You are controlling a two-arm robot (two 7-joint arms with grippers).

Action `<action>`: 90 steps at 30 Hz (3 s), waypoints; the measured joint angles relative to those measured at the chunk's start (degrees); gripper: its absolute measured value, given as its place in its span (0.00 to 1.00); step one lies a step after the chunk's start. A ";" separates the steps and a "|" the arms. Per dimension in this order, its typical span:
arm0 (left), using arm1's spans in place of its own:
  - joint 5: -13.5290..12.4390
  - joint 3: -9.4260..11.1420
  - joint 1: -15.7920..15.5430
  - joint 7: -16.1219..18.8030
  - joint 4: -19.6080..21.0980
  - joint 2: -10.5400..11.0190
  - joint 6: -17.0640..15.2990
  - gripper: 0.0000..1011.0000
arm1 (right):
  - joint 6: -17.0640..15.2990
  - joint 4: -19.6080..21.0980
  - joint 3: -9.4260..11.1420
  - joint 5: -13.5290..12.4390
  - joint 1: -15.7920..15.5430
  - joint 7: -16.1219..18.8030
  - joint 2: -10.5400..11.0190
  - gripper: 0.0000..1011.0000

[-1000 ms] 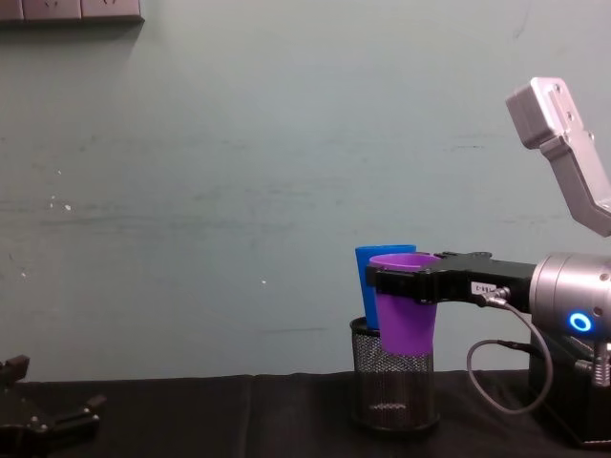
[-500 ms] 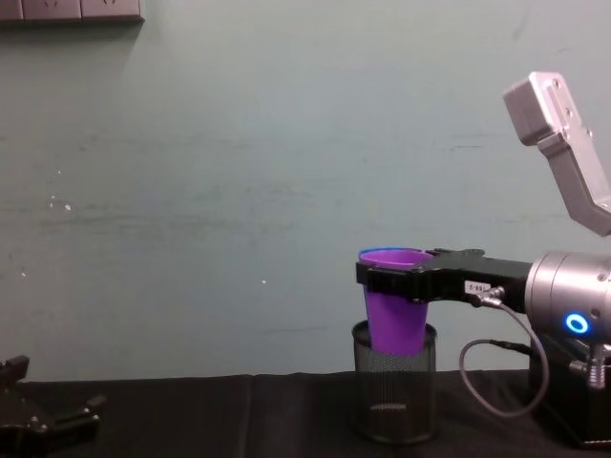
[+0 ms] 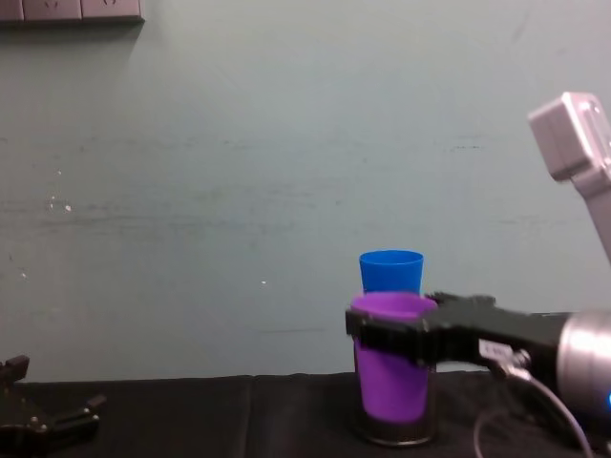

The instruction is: Pick up one cup with a gripper and tap it against the other cup.

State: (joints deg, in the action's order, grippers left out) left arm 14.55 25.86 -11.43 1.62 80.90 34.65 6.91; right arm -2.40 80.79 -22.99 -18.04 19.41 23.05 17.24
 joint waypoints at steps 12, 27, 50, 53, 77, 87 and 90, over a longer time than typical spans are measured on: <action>0.00 0.00 0.00 0.00 0.00 0.00 0.00 0.99 | 2.11 7.15 1.01 2.51 -9.17 -3.28 2.59 0.72; 0.00 0.00 0.00 0.00 0.00 0.00 0.00 0.99 | 7.90 4.78 2.35 6.23 -14.61 -6.09 -0.25 0.72; 0.00 0.00 0.00 0.00 0.00 0.00 0.00 0.99 | 12.70 -1.81 4.32 7.74 -13.70 -5.11 -3.45 0.72; 0.00 0.00 0.00 0.00 0.00 0.00 0.00 0.99 | 12.69 -1.72 4.28 7.74 -13.70 -5.13 -3.41 0.73; 0.00 0.00 0.00 0.00 0.00 0.00 0.00 0.99 | 9.81 7.58 7.21 7.90 -15.50 -7.02 -2.88 0.99; 0.00 0.00 0.00 0.00 0.00 0.00 0.00 0.99 | 5.42 9.37 12.22 10.13 -18.20 -15.37 -5.69 0.99; 0.00 0.00 0.00 0.00 0.00 0.00 0.00 0.99 | 4.80 8.18 13.63 10.95 -18.40 -17.65 -6.74 0.99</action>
State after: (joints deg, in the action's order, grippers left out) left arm 14.55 25.86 -11.43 1.62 80.90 34.64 6.91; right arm 2.40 88.97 -9.35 -7.09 1.01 5.39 10.50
